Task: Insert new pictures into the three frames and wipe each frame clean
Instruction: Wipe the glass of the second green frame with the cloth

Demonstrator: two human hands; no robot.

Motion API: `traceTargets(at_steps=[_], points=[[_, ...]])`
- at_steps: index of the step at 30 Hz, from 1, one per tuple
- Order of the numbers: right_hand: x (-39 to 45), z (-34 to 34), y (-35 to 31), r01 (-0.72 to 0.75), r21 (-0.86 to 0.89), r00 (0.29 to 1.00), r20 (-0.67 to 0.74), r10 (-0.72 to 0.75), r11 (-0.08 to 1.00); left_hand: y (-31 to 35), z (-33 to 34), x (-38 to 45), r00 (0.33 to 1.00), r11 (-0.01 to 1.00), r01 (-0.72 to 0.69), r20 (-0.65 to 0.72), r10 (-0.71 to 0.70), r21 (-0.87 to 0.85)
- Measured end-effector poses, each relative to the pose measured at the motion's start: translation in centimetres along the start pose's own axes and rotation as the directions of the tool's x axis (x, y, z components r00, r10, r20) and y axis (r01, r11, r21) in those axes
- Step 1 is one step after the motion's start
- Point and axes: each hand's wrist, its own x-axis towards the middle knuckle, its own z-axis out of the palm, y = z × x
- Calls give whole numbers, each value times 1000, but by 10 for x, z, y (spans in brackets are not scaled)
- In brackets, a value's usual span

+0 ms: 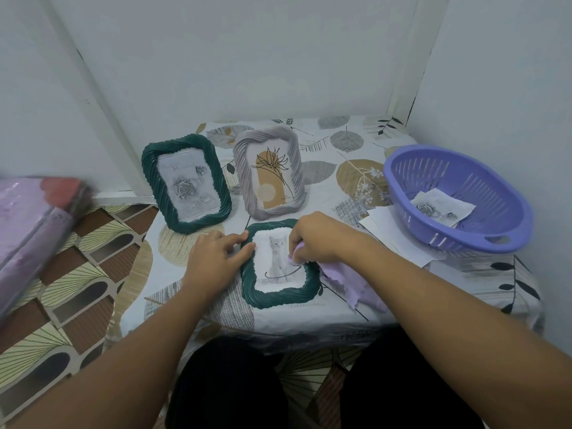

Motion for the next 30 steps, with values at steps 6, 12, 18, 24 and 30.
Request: traceTargets(at_steps=[6,12,18,24,30], points=[[-3,7,6,38,86,998,-60,-33,996,1,-1,0,1000,1000,6,6,-6,8],[-7,-1,12,40,126,997,55,-47,991,1,-1,0,1000,1000,13,10,-13,10],[-4,9,12,81,180,994,51,-92,980,1,-1,0,1000,1000,14,9,-14,7],[-4,17,6,114,257,993,-57,-103,959,2,0,0,1000,1000,9,-6,-9,-1],[-3,15,0,136,231,990,-70,-123,963,2,0,0,1000,1000,6,-13,-6,-9]])
